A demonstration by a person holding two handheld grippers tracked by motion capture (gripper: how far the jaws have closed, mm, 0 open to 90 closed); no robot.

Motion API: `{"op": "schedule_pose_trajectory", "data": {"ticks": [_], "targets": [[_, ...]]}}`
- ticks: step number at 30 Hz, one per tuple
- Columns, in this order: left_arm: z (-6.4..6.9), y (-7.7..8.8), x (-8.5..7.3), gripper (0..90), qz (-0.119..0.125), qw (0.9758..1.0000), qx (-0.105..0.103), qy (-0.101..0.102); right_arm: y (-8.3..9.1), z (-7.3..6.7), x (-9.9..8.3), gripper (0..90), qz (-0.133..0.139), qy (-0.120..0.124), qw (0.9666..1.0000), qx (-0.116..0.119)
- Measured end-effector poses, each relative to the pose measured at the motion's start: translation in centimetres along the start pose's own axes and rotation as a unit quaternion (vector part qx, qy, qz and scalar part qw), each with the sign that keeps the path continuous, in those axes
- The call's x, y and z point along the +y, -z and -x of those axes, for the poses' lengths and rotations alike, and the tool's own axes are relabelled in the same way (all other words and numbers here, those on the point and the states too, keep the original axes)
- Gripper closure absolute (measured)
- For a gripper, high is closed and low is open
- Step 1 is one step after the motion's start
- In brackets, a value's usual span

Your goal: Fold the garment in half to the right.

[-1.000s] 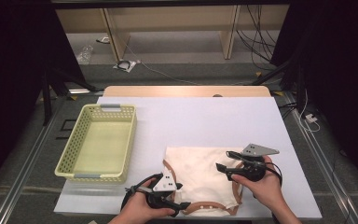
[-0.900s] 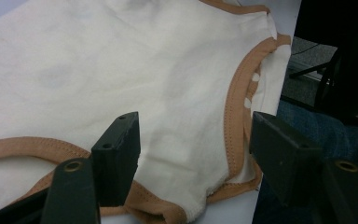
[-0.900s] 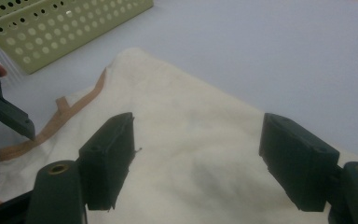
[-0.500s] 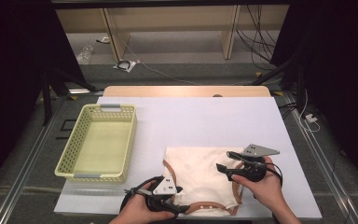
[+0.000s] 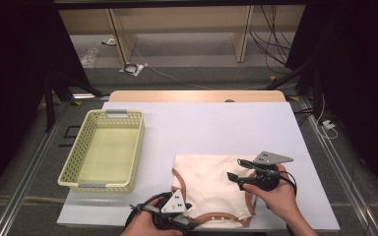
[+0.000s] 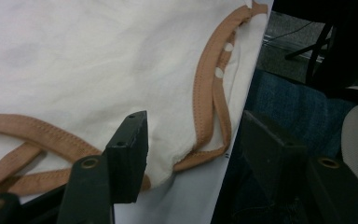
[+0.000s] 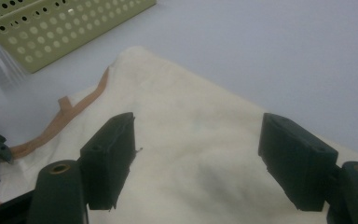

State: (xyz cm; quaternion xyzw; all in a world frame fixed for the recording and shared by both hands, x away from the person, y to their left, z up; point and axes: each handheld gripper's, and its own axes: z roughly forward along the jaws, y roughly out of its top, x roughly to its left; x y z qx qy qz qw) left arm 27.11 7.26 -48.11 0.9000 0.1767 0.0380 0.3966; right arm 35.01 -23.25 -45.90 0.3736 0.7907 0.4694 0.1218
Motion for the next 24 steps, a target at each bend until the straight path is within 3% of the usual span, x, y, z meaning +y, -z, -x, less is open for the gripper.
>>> {"op": "schedule_pose_trajectory", "data": {"ticks": [7,10,13,24], "targets": [[0.3,-1.1,-0.2,47.4,-0.021,0.9996,0.003,-0.020,0.0,0.0,0.0,28.1,-0.002,0.000,1.0000,0.002],[0.2,-1.3,-0.1,50.9,-0.014,0.9998,0.010,-0.011,-0.1,0.0,-0.1,28.2,-0.001,-0.001,1.0000,0.005],[0.6,-1.6,0.0,54.8,-0.011,0.9993,0.021,-0.028,-0.2,0.0,-0.1,28.2,-0.004,0.001,1.0000,0.006],[1.1,-1.4,-0.2,72.1,-0.011,0.9992,0.031,-0.022,-0.5,-0.4,0.6,30.3,-0.007,0.005,0.9999,0.010]]}}
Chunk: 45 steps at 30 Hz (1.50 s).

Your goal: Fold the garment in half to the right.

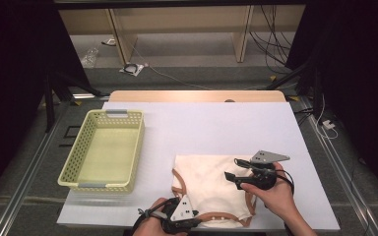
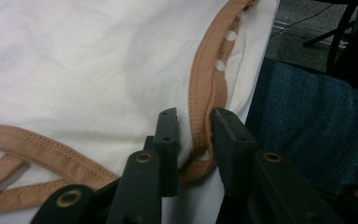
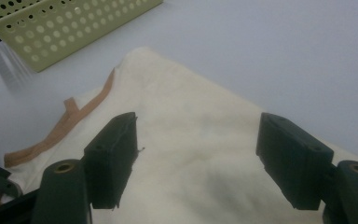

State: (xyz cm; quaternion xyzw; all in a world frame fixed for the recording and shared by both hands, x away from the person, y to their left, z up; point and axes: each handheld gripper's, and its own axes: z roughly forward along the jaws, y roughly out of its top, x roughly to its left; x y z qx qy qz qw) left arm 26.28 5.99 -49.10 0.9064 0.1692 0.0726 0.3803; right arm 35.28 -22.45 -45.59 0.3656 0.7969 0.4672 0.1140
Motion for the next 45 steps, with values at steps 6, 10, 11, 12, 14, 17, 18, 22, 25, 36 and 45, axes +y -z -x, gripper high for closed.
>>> {"op": "schedule_pose_trajectory", "data": {"ticks": [6,10,11,12,14,17,18,22,25,36,45], "targets": [[-0.2,0.1,-0.2,78.2,0.004,0.9999,-0.005,0.010,-0.8,-0.7,1.3,32.6,-0.003,0.011,0.9999,0.011],[-0.2,0.1,-0.2,80.6,0.003,1.0000,-0.005,0.005,-1.8,-1.3,2.0,36.6,-0.013,0.021,0.9990,0.037],[-0.2,0.1,-0.2,80.9,0.002,1.0000,-0.005,0.000,-2.2,-1.4,2.2,36.9,-0.020,0.024,0.9987,0.041],[-0.2,0.1,-0.2,81.0,0.002,1.0000,-0.005,-0.003,-2.5,-1.6,2.4,37.0,-0.024,0.026,0.9984,0.045],[-0.1,0.1,-0.2,81.2,0.002,1.0000,-0.003,-0.008,-3.2,-1.9,2.7,37.7,-0.029,0.031,0.9978,0.051],[-0.2,0.1,-0.2,81.8,0.004,1.0000,-0.005,-0.004,-4.2,-2.2,3.3,40.2,-0.036,0.035,0.9972,0.056],[-0.2,0.1,-0.2,82.1,0.005,1.0000,-0.005,-0.003,-4.5,-2.2,3.5,41.8,-0.041,0.035,0.9966,0.063],[-0.2,0.1,-0.3,83.0,0.005,1.0000,-0.004,-0.005,-5.6,-2.5,4.4,47.7,-0.050,0.034,0.9952,0.077],[-0.3,0.1,-0.3,83.2,0.007,1.0000,-0.006,0.001,-6.5,-2.6,5.0,50.7,-0.060,0.045,0.9945,0.074],[-0.2,0.1,-0.2,83.3,0.004,1.0000,-0.003,-0.001,-11.0,-3.7,7.2,55.3,-0.121,0.064,0.9892,0.053],[-0.1,0.1,-0.2,83.3,0.006,1.0000,-0.001,-0.001,-14.7,-4.8,8.4,57.4,-0.155,0.078,0.9840,0.040]]}}
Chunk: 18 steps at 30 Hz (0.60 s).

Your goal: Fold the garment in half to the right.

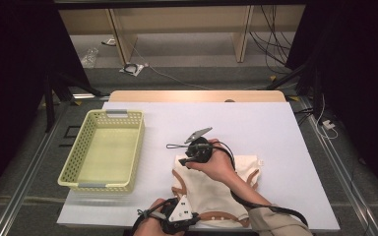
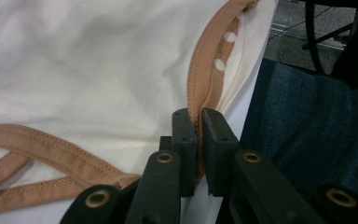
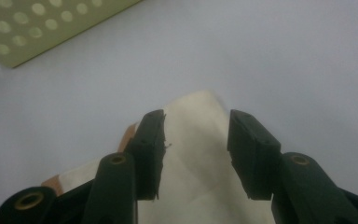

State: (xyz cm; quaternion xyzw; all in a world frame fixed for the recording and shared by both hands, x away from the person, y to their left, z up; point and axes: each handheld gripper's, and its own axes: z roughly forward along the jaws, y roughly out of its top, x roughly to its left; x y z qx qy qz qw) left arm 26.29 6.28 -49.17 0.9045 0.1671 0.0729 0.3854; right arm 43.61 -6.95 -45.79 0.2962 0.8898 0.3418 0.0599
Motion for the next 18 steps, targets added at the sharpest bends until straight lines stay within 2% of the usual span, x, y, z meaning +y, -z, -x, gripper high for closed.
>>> {"op": "schedule_pose_trajectory", "data": {"ticks": [1,6,10,14,18], "targets": [[0.0,0.0,0.0,83.3,0.000,1.0000,0.001,0.000,-0.2,-0.1,0.3,58.1,-0.005,-0.007,1.0000,0.001],[0.1,0.0,0.0,83.6,0.000,1.0000,0.001,-0.001,-1.6,0.4,1.0,61.5,-0.021,-0.008,0.9997,-0.010],[0.1,0.0,0.0,83.6,0.001,1.0000,0.000,0.002,-2.1,0.5,1.3,63.3,-0.024,-0.013,0.9996,-0.008],[0.1,0.0,0.0,83.6,0.001,1.0000,0.000,0.003,-2.6,0.5,1.5,64.0,-0.046,-0.014,0.9988,-0.011],[0.1,0.0,0.0,83.6,0.001,1.0000,0.000,0.003,-3.2,0.5,1.5,64.6,-0.048,-0.017,0.9987,-0.008]]}}
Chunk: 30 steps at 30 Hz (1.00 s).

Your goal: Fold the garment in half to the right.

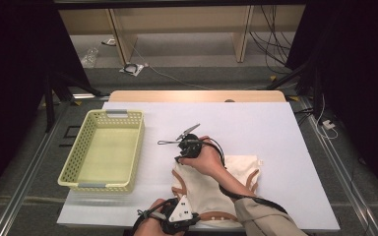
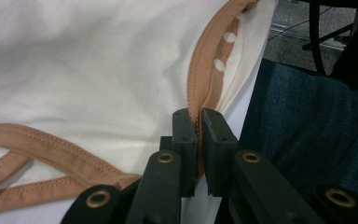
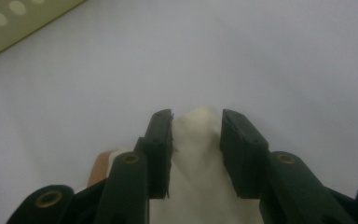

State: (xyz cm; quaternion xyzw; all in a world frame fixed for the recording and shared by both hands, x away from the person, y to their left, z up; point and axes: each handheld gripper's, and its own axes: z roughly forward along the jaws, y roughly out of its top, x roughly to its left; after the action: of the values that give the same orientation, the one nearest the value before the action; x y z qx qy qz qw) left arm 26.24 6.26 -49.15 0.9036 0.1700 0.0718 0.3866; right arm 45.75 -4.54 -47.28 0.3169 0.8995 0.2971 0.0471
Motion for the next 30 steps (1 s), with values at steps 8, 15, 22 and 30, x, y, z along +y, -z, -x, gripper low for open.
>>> {"op": "schedule_pose_trajectory", "data": {"ticks": [8,15,22,30], "targets": [[0.04,0.00,-0.01,83.6,0.000,1.0000,0.001,0.000,-0.48,-0.20,0.41,76.6,-0.027,0.036,0.9989,-0.014],[0.02,0.03,0.00,83.9,-0.001,1.0000,0.000,0.000,-0.66,-0.80,0.90,87.8,-0.045,0.051,0.9975,-0.017],[-0.01,0.05,0.00,84.1,0.000,1.0000,-0.002,0.003,-0.67,-0.70,0.97,89.9,-0.045,0.049,0.9977,-0.015],[-0.39,0.52,0.12,75.6,0.004,0.9995,-0.026,0.020,-0.66,-0.73,0.91,90.0,-0.042,0.046,0.9979,-0.016]]}}
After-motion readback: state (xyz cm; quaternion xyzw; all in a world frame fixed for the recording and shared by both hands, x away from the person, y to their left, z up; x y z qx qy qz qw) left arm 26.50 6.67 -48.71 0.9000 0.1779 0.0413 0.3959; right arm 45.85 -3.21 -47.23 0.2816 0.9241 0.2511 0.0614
